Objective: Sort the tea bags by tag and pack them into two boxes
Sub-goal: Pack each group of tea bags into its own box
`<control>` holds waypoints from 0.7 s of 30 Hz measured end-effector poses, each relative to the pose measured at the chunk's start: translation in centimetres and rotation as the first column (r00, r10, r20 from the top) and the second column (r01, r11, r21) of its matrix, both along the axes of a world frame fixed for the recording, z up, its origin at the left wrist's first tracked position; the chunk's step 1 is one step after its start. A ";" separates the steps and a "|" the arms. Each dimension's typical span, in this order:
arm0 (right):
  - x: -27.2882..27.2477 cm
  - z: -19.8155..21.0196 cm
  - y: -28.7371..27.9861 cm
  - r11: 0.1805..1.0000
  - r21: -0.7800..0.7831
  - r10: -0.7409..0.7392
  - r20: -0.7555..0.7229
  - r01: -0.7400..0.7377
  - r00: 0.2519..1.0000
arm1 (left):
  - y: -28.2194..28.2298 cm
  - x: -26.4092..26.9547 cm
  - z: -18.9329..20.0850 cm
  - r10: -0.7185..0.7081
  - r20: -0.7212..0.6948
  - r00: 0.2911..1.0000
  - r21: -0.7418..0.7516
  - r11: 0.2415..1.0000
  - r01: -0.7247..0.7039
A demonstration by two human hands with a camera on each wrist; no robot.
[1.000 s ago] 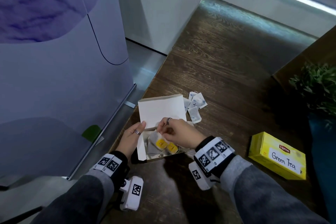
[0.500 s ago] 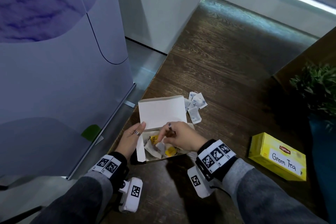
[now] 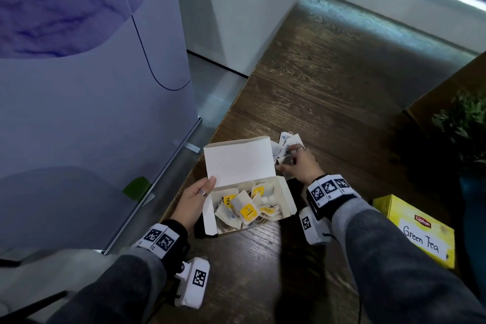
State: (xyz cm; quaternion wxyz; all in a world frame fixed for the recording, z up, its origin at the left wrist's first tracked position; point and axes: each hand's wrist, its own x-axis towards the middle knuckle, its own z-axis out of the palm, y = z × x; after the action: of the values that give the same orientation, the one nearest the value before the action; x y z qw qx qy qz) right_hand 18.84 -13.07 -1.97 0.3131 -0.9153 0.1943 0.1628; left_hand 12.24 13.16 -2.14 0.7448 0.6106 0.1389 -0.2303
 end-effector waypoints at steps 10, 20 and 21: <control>2.1 0.9 -2.5 0.990 0.112 -0.088 0.019 0.086 0.996 | 0.1 0.1 -0.2 -0.003 0.003 1.000 -0.031 1.000 0.004; 4.3 0.1 -1.4 0.983 -0.183 -0.021 -0.050 0.011 0.999 | 0.2 0.2 -0.4 -0.014 0.003 1.000 -0.016 1.000 0.014; 4.2 0.1 -1.3 0.986 -0.165 -0.030 -0.038 0.024 0.999 | 0.2 0.2 -0.4 -0.014 0.003 1.000 -0.017 1.000 0.014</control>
State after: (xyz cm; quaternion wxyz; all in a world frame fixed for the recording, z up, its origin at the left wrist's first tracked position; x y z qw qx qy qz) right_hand 23.08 -14.35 -1.88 0.2345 -0.9318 0.2258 0.1604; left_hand 12.47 13.37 -2.55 0.7486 0.6056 0.1315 -0.2356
